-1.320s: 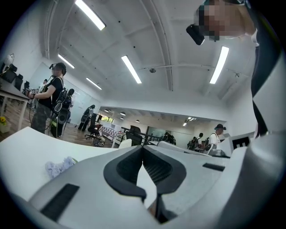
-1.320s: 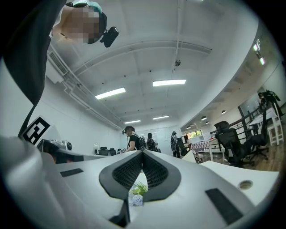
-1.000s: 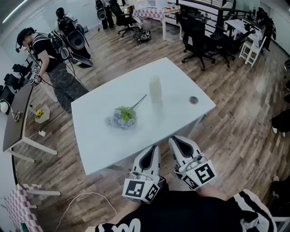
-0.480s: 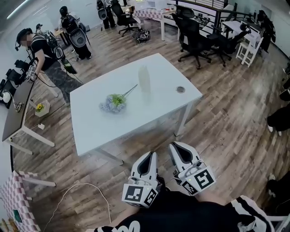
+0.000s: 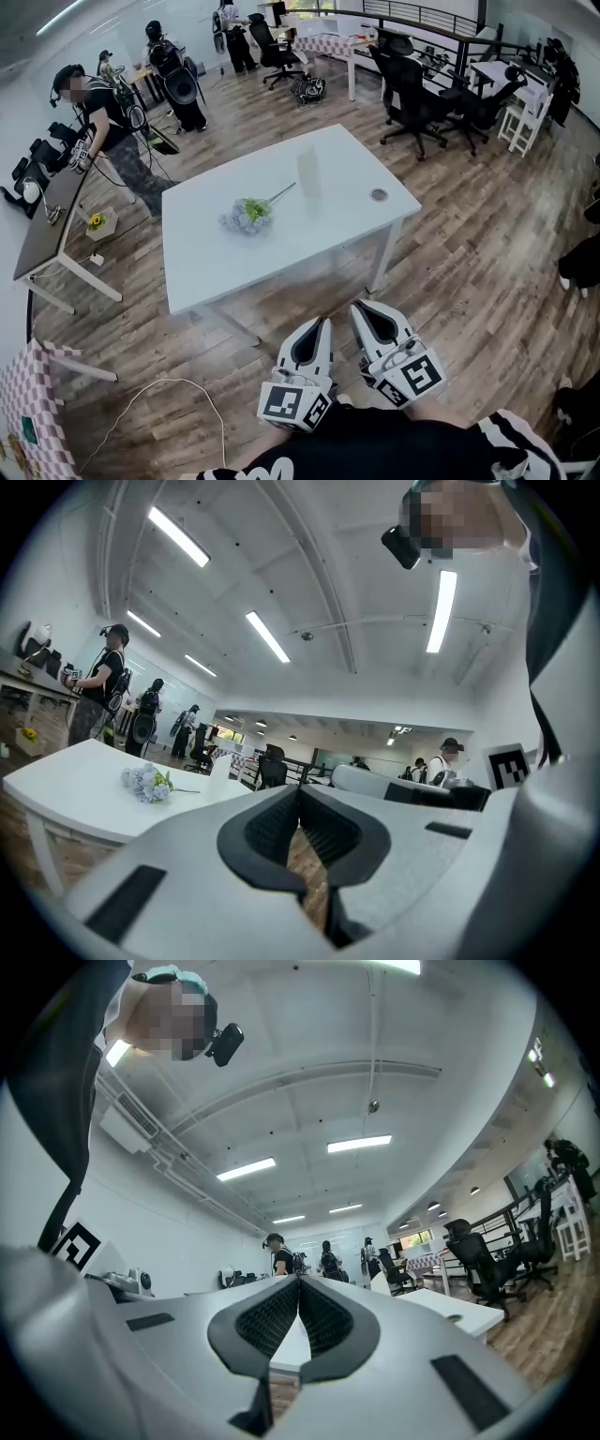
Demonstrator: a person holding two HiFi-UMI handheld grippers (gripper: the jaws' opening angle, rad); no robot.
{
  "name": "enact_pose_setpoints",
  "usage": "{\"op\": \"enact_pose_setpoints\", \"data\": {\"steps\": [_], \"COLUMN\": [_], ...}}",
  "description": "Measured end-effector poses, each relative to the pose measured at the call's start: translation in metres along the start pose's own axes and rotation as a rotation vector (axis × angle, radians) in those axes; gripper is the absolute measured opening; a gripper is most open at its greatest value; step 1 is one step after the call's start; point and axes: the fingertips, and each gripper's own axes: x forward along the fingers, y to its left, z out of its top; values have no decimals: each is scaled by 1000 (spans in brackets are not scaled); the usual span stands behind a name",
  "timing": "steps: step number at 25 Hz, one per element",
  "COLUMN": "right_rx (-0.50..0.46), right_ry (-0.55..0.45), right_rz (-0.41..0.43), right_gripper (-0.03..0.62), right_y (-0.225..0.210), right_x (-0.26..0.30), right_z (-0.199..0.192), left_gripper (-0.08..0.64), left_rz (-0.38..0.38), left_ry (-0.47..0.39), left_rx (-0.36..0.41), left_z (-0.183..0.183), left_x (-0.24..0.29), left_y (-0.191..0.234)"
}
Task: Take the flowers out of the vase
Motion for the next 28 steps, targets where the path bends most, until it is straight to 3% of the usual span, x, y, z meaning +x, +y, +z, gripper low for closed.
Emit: {"op": "enact_pose_setpoints", "data": {"steps": [8,16,28], "right_rx": [67,67,73], "right_ry": [6,59,48], "right_rz": [15,-3,-16], "right_gripper": [19,20,20], "right_y": [13,26,130], "right_x": [5,-5,-37], "right_z": [-9,-27,-26], "left_gripper": [8,8,8], "left_rz": [9,-2,7], "left_ry": [36,49,57], "left_rx": [-4,-19,11], "left_z": [-8,-22,-9], "left_x": [-18,-40,-148], "left_y": [6,2,4]}}
